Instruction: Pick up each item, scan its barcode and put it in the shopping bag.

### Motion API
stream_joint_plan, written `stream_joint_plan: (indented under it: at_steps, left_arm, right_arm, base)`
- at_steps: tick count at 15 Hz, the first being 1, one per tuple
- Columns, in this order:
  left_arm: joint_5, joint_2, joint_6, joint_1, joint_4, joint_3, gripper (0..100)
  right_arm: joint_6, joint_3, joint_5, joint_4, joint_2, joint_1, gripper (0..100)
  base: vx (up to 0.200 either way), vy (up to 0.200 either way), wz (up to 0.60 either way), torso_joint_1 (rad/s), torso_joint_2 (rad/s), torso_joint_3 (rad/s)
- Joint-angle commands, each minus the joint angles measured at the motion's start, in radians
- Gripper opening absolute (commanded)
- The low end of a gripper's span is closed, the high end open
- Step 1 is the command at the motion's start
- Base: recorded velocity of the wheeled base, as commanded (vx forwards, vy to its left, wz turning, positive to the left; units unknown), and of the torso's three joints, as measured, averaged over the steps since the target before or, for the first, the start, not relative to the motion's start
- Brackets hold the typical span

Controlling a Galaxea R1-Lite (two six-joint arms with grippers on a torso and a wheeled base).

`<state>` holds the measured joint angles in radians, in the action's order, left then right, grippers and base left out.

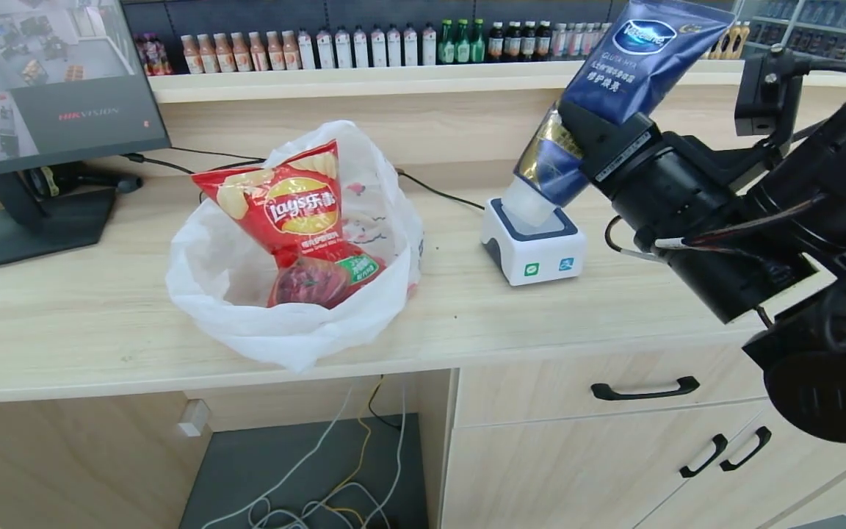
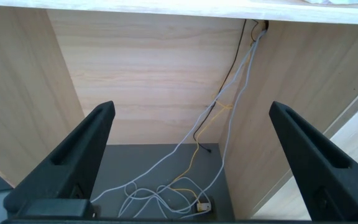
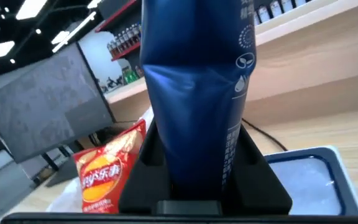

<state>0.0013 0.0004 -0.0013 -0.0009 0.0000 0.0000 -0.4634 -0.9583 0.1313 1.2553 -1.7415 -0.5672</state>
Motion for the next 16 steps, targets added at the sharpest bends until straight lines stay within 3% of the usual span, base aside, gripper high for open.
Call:
stream_joint_plan:
  at_steps: [1, 5, 9, 16]
  left_arm:
    - [0.000, 0.000, 0.000, 0.001, 0.000, 0.000, 100]
    - [0.000, 0.000, 0.000, 0.001, 0.000, 0.000, 100]
    - [0.000, 0.000, 0.000, -0.001, 0.000, 0.000, 100]
    - [0.000, 0.000, 0.000, -0.001, 0.000, 0.000, 100]
  right_arm:
    - [-0.098, -0.036, 0.037, 0.001, -0.055, 0.010, 0]
    - [-0.336, -0.106, 0.094, -0.001, -0.082, 0.010, 0]
    - [-0.492, -0.117, 0.096, 0.003, -0.115, 0.030, 0]
    - [-0.601, -0.128, 0.130, 0.082, -0.233, 0.066, 0]
  base:
    - [0.000, 0.000, 0.00, 0.000, 0.00, 0.000]
    - [0.000, 0.000, 0.00, 0.000, 0.00, 0.000]
    - [0.000, 0.000, 0.00, 0.000, 0.00, 0.000]
    - [0.000, 0.000, 0.00, 0.000, 0.00, 0.000]
